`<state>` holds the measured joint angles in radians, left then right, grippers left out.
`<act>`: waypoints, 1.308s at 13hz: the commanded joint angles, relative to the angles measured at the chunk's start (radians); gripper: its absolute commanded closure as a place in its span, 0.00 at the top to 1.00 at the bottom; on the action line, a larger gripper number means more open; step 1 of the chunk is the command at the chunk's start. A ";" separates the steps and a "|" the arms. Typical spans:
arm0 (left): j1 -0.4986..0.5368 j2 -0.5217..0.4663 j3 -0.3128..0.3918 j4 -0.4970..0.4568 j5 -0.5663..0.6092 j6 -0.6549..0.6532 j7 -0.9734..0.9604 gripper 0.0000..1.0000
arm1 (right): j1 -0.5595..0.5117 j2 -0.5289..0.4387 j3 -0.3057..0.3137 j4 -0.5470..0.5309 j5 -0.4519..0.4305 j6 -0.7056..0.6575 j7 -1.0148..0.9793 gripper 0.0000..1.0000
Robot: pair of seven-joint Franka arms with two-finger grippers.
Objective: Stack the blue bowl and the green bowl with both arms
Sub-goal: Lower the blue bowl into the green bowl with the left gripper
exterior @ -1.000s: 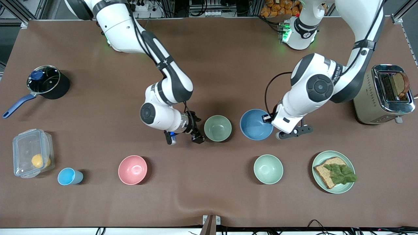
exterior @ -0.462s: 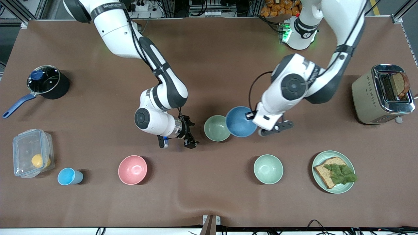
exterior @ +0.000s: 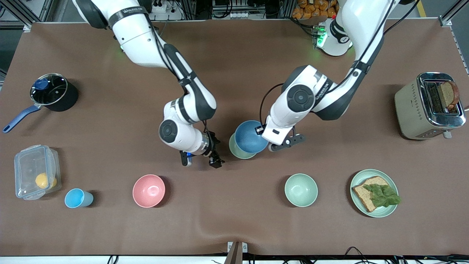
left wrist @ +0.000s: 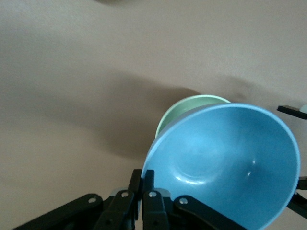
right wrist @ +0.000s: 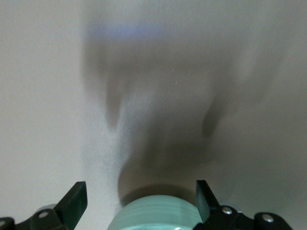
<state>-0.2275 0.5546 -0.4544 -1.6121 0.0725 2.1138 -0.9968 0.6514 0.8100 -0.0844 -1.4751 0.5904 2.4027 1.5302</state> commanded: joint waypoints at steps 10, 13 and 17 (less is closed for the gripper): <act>-0.023 0.120 0.005 0.017 0.030 0.138 -0.042 0.00 | 0.005 0.032 -0.008 0.026 -0.092 0.016 0.039 1.00; -0.023 0.126 0.006 0.012 0.044 0.141 -0.042 0.00 | 0.010 0.032 -0.008 0.026 -0.093 0.016 0.044 1.00; -0.024 0.145 0.006 0.012 0.044 0.141 -0.042 0.00 | 0.020 0.034 -0.008 0.022 -0.096 0.019 0.044 1.00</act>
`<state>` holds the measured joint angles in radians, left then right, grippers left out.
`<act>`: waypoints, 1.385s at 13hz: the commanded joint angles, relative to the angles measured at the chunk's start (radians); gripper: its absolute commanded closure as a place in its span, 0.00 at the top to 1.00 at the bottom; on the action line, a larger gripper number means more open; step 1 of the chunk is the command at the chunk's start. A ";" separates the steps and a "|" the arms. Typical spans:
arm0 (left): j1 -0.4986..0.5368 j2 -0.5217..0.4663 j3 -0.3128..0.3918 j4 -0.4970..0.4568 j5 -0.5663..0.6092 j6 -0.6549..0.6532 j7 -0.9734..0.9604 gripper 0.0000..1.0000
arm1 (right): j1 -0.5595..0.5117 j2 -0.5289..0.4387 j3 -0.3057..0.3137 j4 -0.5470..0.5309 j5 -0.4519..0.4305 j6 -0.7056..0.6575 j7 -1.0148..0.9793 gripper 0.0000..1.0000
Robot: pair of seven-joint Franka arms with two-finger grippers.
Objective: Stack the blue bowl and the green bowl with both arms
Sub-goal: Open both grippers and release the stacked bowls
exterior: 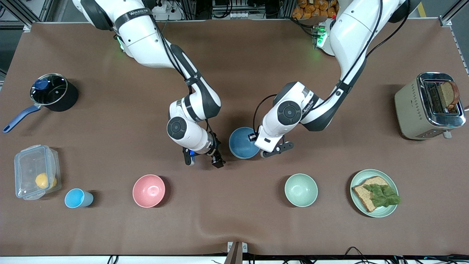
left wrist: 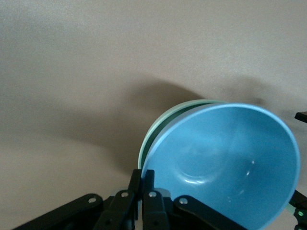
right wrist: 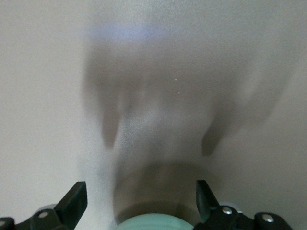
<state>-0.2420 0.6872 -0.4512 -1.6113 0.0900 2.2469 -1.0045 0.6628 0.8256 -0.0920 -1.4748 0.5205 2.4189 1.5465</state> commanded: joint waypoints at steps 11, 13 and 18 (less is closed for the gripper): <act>-0.010 0.040 0.003 0.011 0.037 0.043 -0.037 0.00 | 0.023 0.021 0.000 0.024 -0.028 0.031 0.055 1.00; -0.010 0.041 0.003 0.011 0.036 0.043 -0.039 0.00 | 0.027 0.021 0.000 0.024 -0.028 0.031 0.055 1.00; -0.010 0.037 0.003 0.001 0.037 0.040 -0.082 0.02 | 0.038 0.026 0.002 0.031 -0.025 0.031 0.055 1.00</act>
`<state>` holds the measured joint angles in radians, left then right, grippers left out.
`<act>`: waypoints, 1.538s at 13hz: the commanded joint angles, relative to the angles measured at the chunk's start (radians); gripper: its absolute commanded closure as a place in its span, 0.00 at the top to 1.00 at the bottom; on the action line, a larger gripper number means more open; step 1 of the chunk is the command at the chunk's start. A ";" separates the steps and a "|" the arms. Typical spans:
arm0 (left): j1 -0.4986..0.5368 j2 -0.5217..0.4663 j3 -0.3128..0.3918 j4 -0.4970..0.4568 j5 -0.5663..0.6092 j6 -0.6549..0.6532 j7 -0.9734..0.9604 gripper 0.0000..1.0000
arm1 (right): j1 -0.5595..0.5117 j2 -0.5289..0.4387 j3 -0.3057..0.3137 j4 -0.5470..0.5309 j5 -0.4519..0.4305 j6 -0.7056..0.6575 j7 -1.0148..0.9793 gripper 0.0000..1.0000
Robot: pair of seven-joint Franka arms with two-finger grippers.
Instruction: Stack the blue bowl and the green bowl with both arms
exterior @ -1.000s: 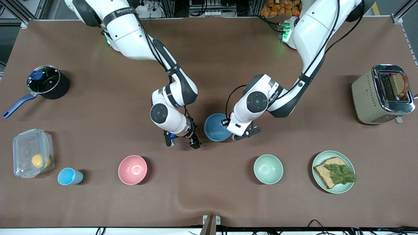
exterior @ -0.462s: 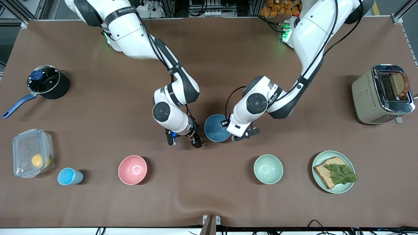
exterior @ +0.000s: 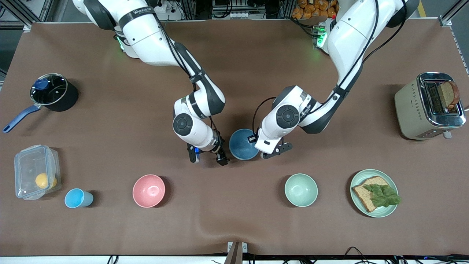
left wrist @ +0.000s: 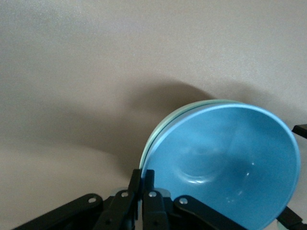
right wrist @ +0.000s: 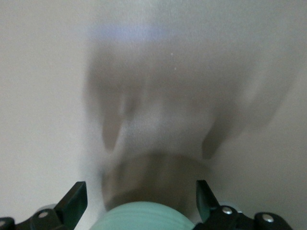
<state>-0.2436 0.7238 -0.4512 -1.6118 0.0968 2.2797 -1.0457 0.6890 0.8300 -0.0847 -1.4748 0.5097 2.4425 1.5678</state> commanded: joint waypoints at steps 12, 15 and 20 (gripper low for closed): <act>0.072 -0.214 0.003 0.004 0.038 -0.089 -0.014 1.00 | -0.054 -0.018 -0.007 0.080 -0.089 -0.175 -0.101 1.00; 0.145 -0.343 0.002 0.004 0.038 -0.225 0.117 1.00 | -0.136 -0.092 -0.006 0.079 -0.086 -0.371 -0.374 1.00; 0.332 -0.558 -0.004 0.013 0.015 -0.483 0.508 1.00 | -0.277 -0.332 -0.029 -0.079 -0.132 -0.462 -0.859 1.00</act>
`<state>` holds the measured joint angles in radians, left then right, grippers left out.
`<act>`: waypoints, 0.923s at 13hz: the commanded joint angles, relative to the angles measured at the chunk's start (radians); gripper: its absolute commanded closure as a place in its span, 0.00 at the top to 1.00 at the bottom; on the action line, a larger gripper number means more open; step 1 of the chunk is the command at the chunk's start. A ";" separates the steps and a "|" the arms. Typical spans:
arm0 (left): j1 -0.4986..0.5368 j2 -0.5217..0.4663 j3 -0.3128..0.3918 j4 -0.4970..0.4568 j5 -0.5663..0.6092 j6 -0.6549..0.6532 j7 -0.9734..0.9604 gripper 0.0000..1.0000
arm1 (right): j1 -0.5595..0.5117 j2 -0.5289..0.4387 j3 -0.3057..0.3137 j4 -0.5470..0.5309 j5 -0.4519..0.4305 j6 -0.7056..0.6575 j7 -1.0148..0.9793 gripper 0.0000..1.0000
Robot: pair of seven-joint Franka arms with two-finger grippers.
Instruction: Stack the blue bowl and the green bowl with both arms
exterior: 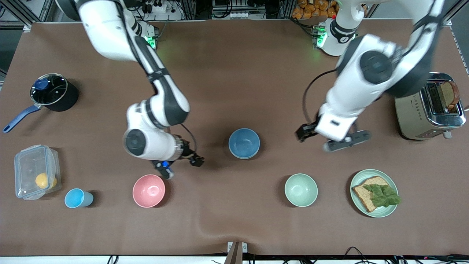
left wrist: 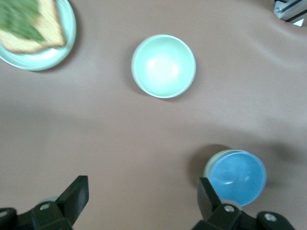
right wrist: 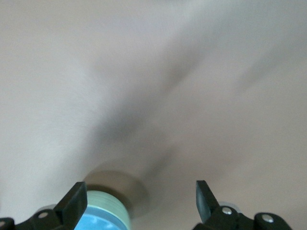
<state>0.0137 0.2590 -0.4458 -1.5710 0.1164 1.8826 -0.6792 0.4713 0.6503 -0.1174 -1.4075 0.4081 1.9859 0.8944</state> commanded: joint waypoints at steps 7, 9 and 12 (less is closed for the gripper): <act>0.122 -0.236 0.160 -0.011 -0.120 -0.270 0.463 1.00 | -0.343 -0.507 -0.005 -0.376 -0.235 -0.232 -0.786 1.00; -0.010 -0.239 0.298 0.005 -0.115 -0.276 0.466 1.00 | -0.416 -0.592 -0.007 -0.375 -0.284 -0.277 -0.938 1.00; -0.009 -0.239 0.309 0.016 -0.121 -0.287 0.469 1.00 | -0.434 -0.658 -0.007 -0.354 -0.363 -0.346 -0.962 1.00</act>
<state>0.0136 0.0322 -0.1549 -1.5668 0.0150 1.6187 -0.2281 0.0386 0.0467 -0.1470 -1.7285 0.1154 1.6491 -0.0595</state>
